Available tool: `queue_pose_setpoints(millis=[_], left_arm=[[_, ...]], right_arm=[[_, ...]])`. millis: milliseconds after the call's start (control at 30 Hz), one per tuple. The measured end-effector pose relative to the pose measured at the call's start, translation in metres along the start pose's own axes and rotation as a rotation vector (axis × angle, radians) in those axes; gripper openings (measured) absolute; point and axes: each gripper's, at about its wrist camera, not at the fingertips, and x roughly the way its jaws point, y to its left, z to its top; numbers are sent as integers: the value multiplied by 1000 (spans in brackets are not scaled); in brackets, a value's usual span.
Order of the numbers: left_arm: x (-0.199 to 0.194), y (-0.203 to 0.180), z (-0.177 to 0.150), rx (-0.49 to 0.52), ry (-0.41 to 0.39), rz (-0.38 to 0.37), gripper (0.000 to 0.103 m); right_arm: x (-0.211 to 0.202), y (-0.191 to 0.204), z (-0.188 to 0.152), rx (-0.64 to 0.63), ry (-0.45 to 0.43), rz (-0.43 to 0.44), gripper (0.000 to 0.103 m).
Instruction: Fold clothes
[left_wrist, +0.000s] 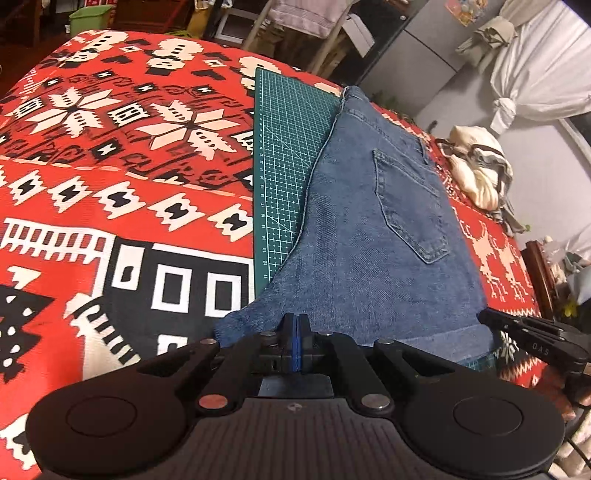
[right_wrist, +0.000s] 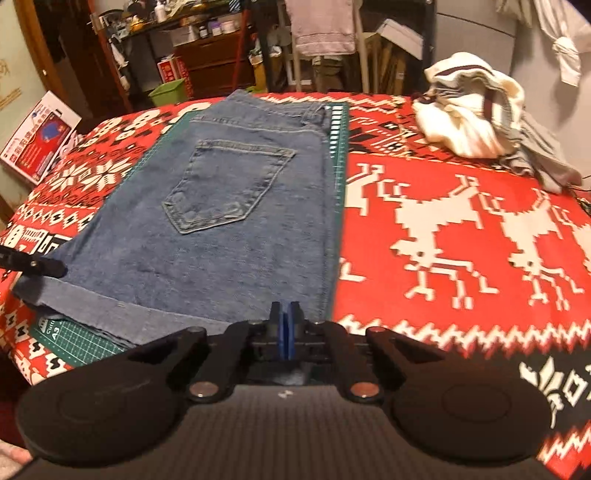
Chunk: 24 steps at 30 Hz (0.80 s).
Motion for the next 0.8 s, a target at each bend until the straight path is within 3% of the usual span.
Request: queue_pose_setpoints(millis=[67,133,300,500,600,800], left_arm=[[-5,-3,0,9,-6,14,3],[-8,-7,4,13,-18,11,2],[-12,-17,19,14,-42,-24,2],[26,-53,36,59,-7,-70,2],[48,-68,37,71,28,-72,2],[67,-86,29,118,19,-43,2]], right_arm=[[-1,6,4,-13,-10,1,1],[-2,11,9,-25,-21,2,10],[-4,26,20,-57,-46,4,10],[5,49,33,-93,-56,9,10],[26,68,34,-113,-42,8,10],[47,84,26,-166,-55,-22,10]])
